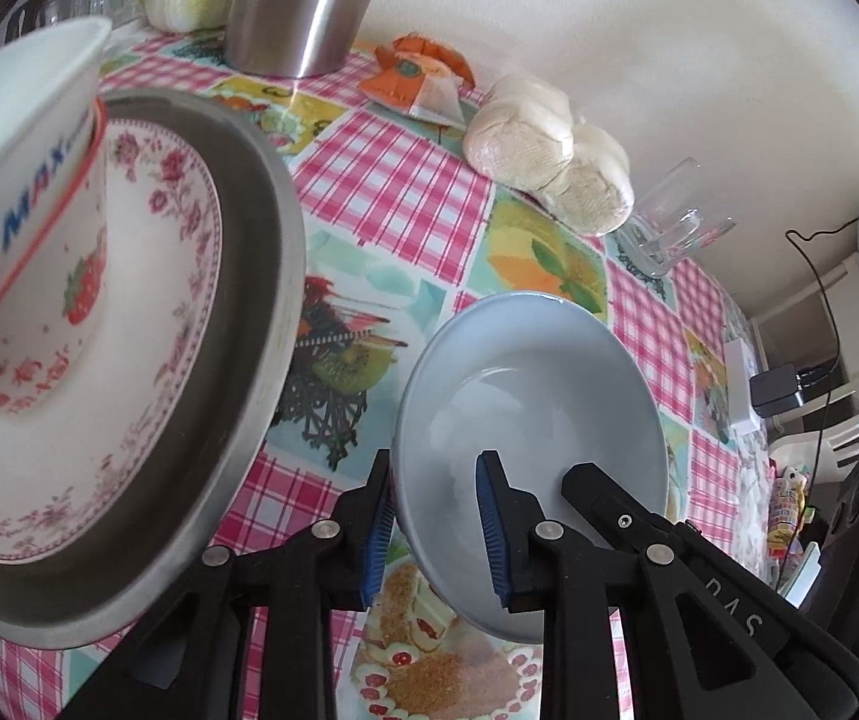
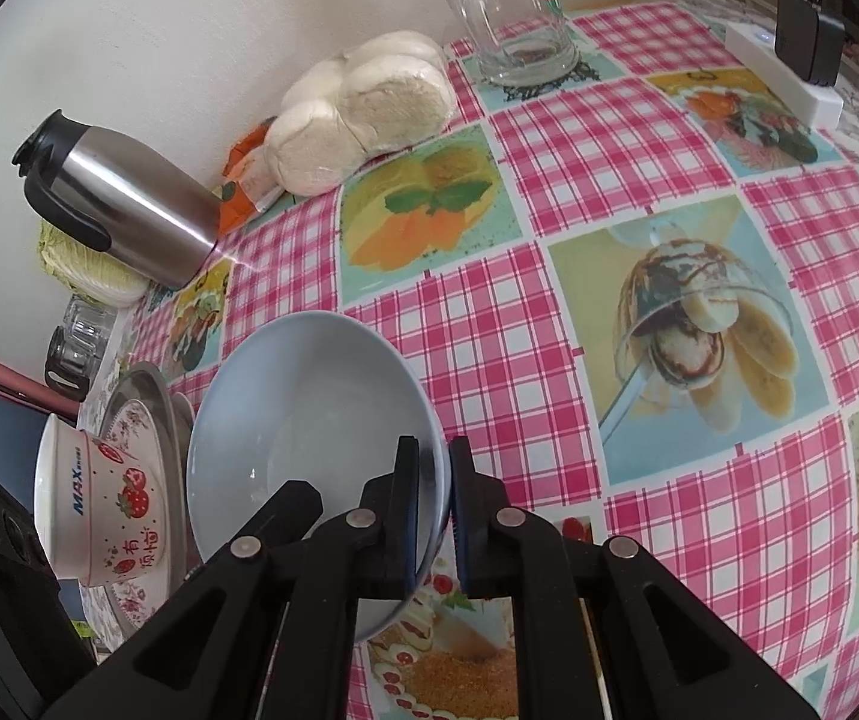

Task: Organize plates and bowls
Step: 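Lift the white round bowl with both tools toward the basin, then lower the white round bowl onto the bowl stack in the basin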

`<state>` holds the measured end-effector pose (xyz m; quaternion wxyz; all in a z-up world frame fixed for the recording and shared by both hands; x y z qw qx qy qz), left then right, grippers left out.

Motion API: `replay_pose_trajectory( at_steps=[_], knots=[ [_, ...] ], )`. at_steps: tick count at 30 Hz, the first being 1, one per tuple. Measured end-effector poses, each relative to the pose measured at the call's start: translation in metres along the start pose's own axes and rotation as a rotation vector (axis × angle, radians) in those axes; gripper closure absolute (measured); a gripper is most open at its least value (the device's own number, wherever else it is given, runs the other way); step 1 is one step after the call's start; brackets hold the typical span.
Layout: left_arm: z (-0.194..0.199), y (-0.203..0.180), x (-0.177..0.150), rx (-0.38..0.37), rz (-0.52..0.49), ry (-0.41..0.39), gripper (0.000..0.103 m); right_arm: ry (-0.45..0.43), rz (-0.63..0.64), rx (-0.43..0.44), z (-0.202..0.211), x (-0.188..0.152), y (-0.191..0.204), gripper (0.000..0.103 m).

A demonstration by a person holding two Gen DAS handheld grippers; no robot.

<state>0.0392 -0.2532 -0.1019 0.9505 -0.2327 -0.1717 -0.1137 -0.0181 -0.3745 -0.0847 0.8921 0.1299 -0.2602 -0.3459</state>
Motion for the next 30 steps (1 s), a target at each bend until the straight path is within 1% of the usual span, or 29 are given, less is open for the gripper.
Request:
replay_pose_trajectory(
  at_steps=[2,8,16,22,30],
  knots=[
    [0.009,-0.003,0.003,-0.022,-0.006,-0.008,0.074,-0.014,0.005,-0.003,0.009,0.001,0.004,0.093],
    [0.046,-0.013,0.013,-0.083,-0.037,-0.053,0.074,-0.091,0.044,-0.022,0.046,0.006,0.025,0.093],
    [0.096,-0.005,0.029,-0.120,-0.076,-0.098,0.074,-0.154,0.077,0.000,0.078,0.005,0.063,0.092],
    [0.124,0.012,0.042,-0.125,-0.076,-0.128,0.074,-0.182,0.115,0.017,0.091,-0.002,0.095,0.090],
    [0.157,0.051,0.058,-0.112,-0.041,-0.159,0.074,-0.182,0.168,0.056,0.087,-0.014,0.143,0.090]
  ],
)
Point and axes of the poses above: each gripper's, at about its wrist camera, not at the fingertips, and z roughly against the way its jaws point, y to its left, x to its top, the point moved 3 cm from there along -z, roughly the way its jaws point
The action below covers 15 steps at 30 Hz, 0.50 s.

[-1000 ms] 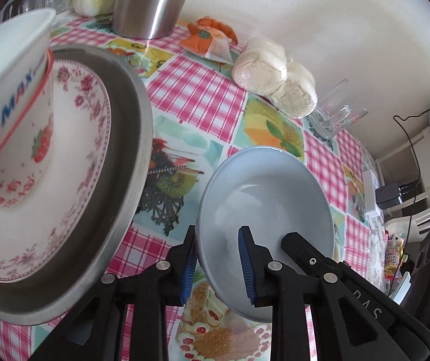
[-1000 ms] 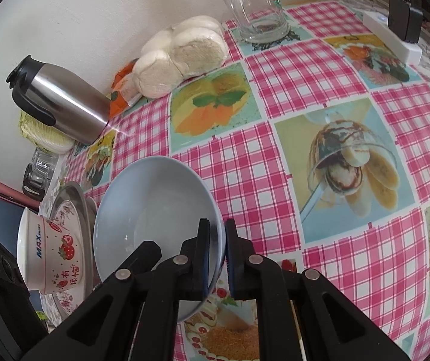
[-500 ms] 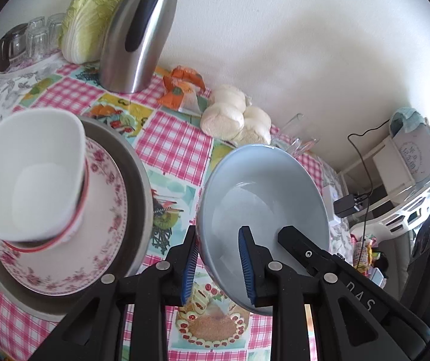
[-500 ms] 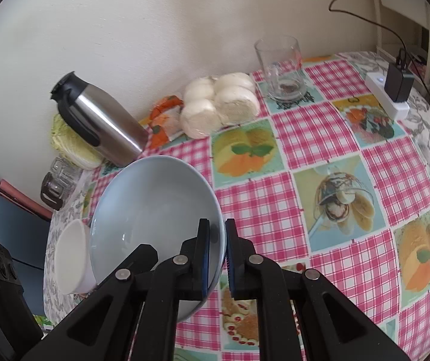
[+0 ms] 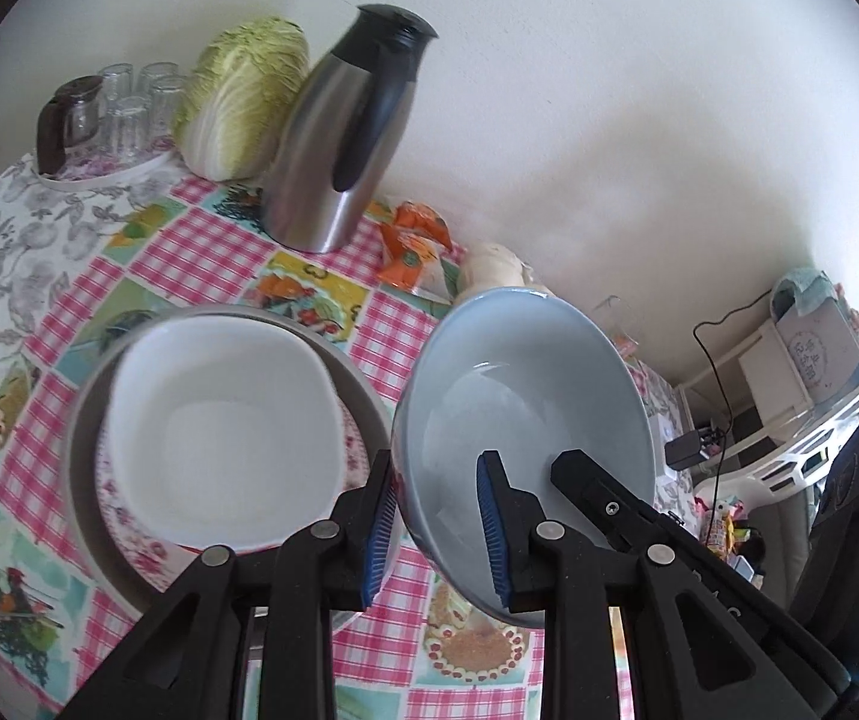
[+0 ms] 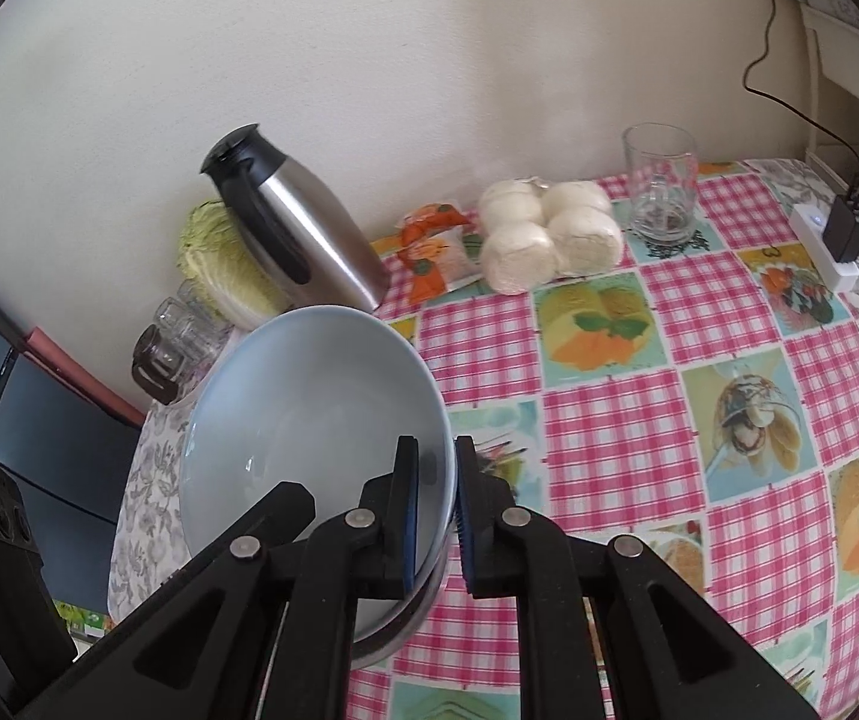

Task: Organize plates and bowls
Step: 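Lower the white round bowl onto the bowl stack in the basin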

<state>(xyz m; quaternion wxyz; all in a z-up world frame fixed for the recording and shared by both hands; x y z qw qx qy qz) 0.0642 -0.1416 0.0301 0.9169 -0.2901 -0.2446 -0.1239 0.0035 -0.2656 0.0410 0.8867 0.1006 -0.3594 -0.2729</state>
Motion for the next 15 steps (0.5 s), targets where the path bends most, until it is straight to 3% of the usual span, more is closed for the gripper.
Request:
replay_pose_trajectory(
  at_steps=[15],
  knots=[
    [0.038,0.068,0.025,0.045,0.073,-0.042,0.074,0.057,0.084,0.084,-0.029,-0.016,0.069,0.088]
  ],
)
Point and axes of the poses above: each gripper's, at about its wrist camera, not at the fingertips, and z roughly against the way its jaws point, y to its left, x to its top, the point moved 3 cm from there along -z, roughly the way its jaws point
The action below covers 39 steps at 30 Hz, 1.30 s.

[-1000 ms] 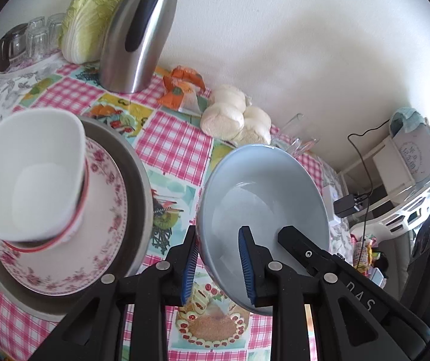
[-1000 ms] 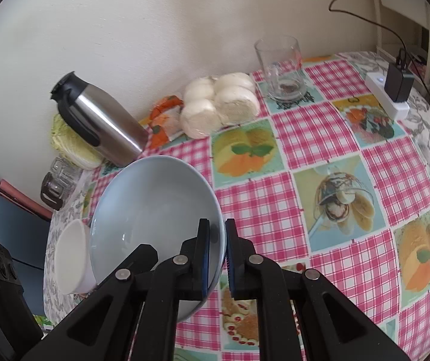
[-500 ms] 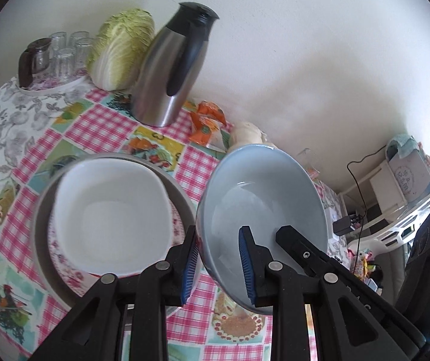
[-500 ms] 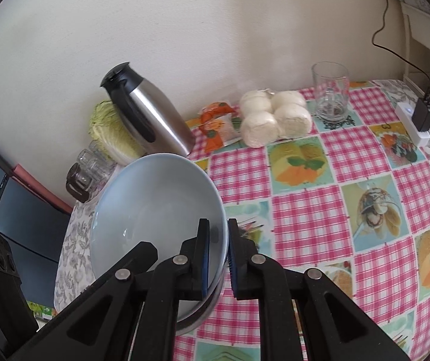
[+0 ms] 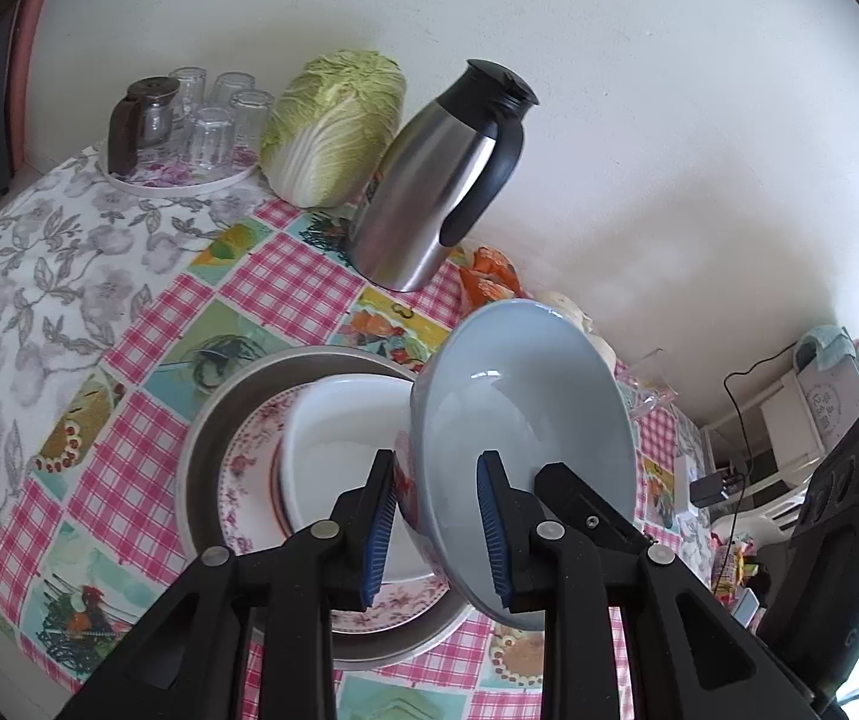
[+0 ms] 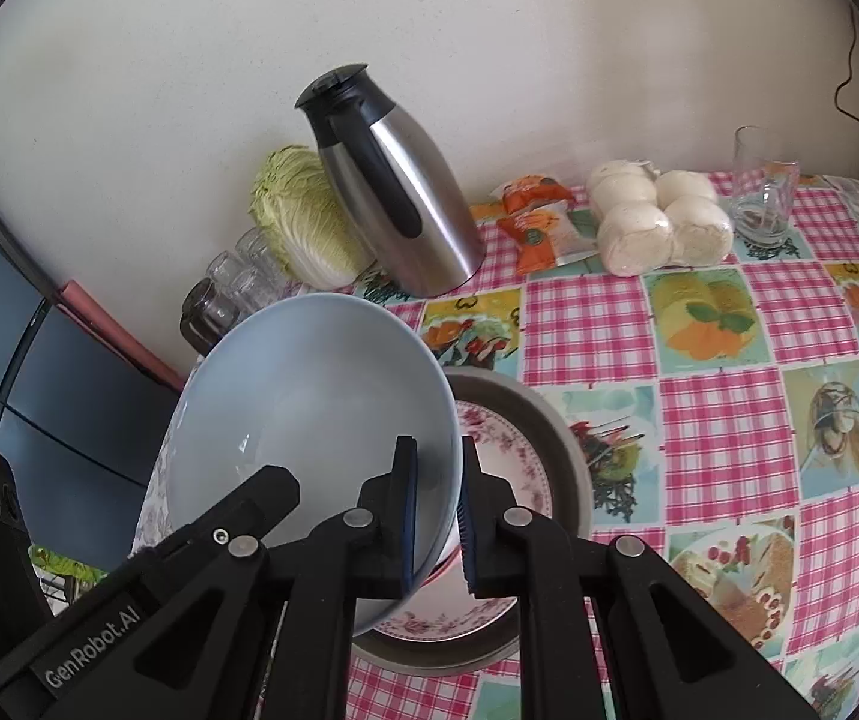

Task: Organize plates and bowls
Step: 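Lower the white round bowl onto the bowl stack in the basin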

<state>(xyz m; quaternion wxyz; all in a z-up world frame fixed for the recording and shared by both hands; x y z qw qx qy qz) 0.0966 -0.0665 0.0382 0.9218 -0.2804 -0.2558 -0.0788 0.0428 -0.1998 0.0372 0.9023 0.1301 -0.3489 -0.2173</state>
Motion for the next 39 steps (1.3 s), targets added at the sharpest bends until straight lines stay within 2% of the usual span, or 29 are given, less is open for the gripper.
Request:
replay_pose_trajectory(
  at_steps=[12,20,29,39],
  knots=[
    [-0.020,0.030,0.001,0.030,0.059,0.078,0.074,0.071,0.014,-0.029,-0.029,-0.011,0.008,0.088],
    [-0.029,0.034,0.000,0.051,0.063,0.100,0.074,0.093,0.003,-0.034,-0.037,-0.012,0.006,0.087],
    [-0.029,0.042,0.002,0.069,0.071,0.083,0.074,0.079,0.011,-0.056,-0.037,-0.011,0.003,0.082],
    [-0.021,0.048,0.006,0.077,0.097,0.044,0.074,0.030,0.007,-0.057,-0.025,-0.005,0.000,0.082]
  ],
)
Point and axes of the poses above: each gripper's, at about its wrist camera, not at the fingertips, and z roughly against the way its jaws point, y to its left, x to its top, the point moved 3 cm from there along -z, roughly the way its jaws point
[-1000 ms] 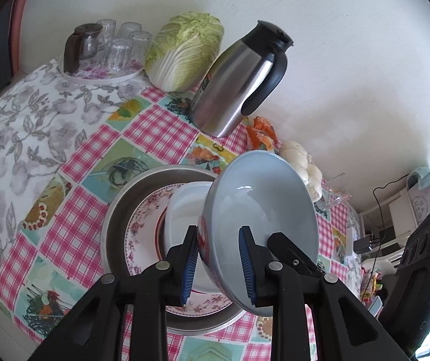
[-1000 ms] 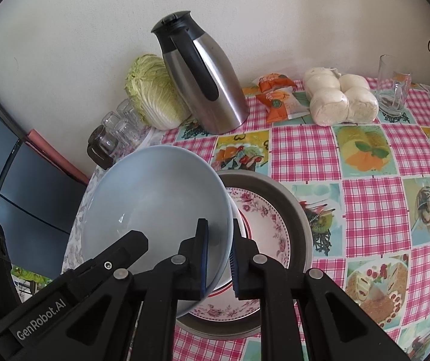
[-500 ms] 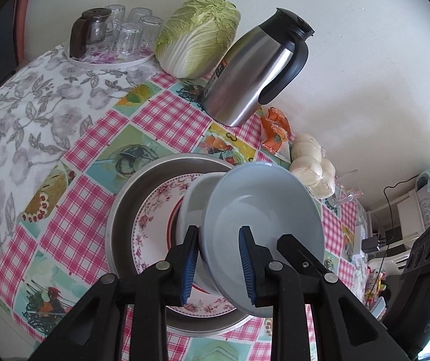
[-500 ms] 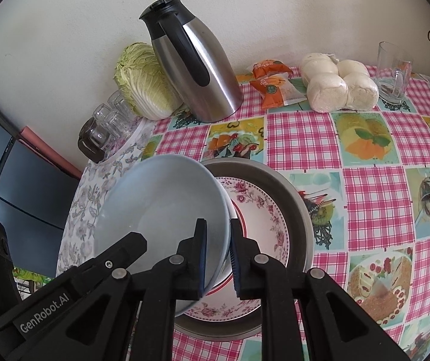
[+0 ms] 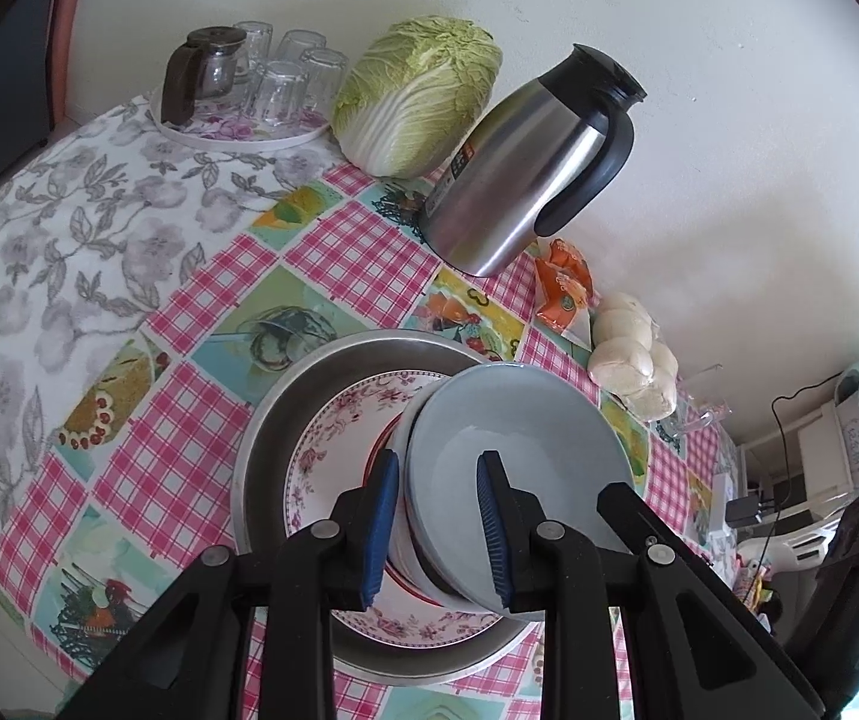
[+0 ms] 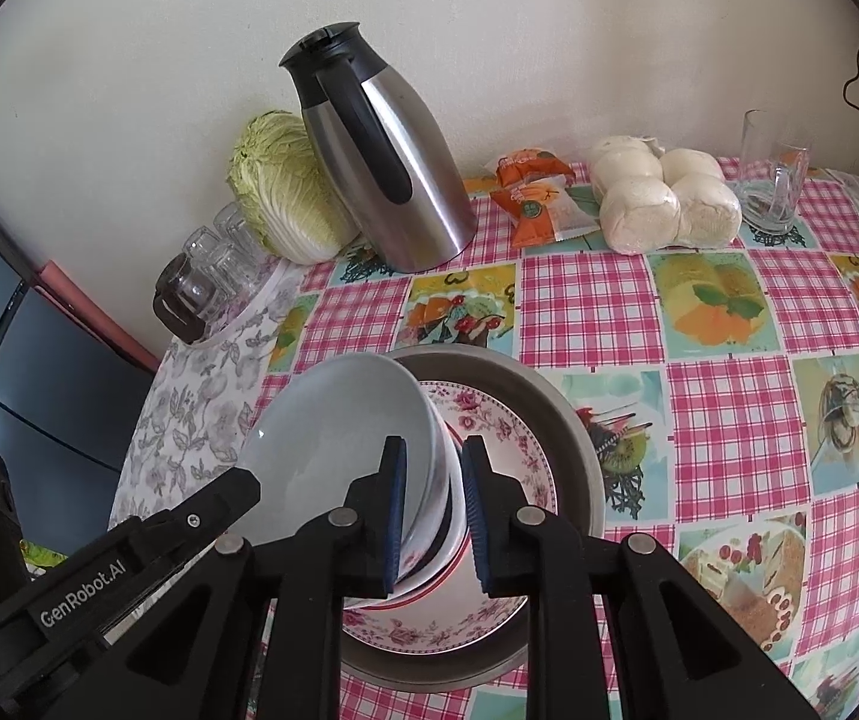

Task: Organize plates and bowls
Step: 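Lower the white round bowl onto the bowl stack in the basin, then open both tools to release the white round bowl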

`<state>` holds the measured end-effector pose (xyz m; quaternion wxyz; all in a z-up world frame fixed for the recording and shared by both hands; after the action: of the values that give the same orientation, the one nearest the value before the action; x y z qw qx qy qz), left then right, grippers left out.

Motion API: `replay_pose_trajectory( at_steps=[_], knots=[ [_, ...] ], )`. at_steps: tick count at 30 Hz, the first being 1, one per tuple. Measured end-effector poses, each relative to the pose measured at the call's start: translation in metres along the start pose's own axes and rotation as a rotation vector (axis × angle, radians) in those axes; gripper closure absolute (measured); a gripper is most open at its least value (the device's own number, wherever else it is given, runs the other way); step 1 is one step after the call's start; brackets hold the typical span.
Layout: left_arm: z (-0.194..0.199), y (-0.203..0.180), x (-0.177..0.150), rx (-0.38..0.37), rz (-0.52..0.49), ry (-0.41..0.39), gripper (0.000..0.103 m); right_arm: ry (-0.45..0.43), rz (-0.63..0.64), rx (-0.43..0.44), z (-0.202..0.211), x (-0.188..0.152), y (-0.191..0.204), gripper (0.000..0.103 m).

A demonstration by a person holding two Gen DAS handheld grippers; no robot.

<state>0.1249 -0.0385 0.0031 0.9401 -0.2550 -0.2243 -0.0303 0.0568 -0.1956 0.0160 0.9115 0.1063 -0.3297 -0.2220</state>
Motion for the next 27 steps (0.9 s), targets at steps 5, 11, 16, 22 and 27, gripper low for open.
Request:
replay_pose_trajectory(
  at_steps=[5,11,16,22,27],
  knots=[
    [0.004,0.003,0.002,0.002,0.017,-0.014,0.071,0.002,-0.020,0.006,-0.003,-0.001,-0.006,0.086],
    [0.009,0.001,0.002,-0.003,0.013,-0.014,0.049,0.020,-0.007,-0.003,-0.005,-0.003,-0.004,0.087],
    [0.019,-0.003,0.002,0.015,-0.004,-0.045,0.033,0.020,0.008,-0.012,0.002,-0.003,-0.003,0.079],
    [0.026,0.005,0.002,0.061,-0.004,-0.062,0.014,0.017,0.034,-0.044,0.013,-0.009,-0.006,0.041],
    [0.032,0.016,-0.002,0.123,-0.012,-0.078,0.001,-0.002,0.067,-0.068,0.021,-0.015,-0.004,0.021]
  ],
)
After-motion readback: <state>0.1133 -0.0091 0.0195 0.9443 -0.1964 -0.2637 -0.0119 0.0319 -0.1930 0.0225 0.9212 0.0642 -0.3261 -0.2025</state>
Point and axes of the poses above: each gripper's, at about its wrist camera, not at the fingertips, and z roughly against the way its jaws point, y to its left, x to its top, the point moved 3 cm from there along -z, roughly the way its jaws point
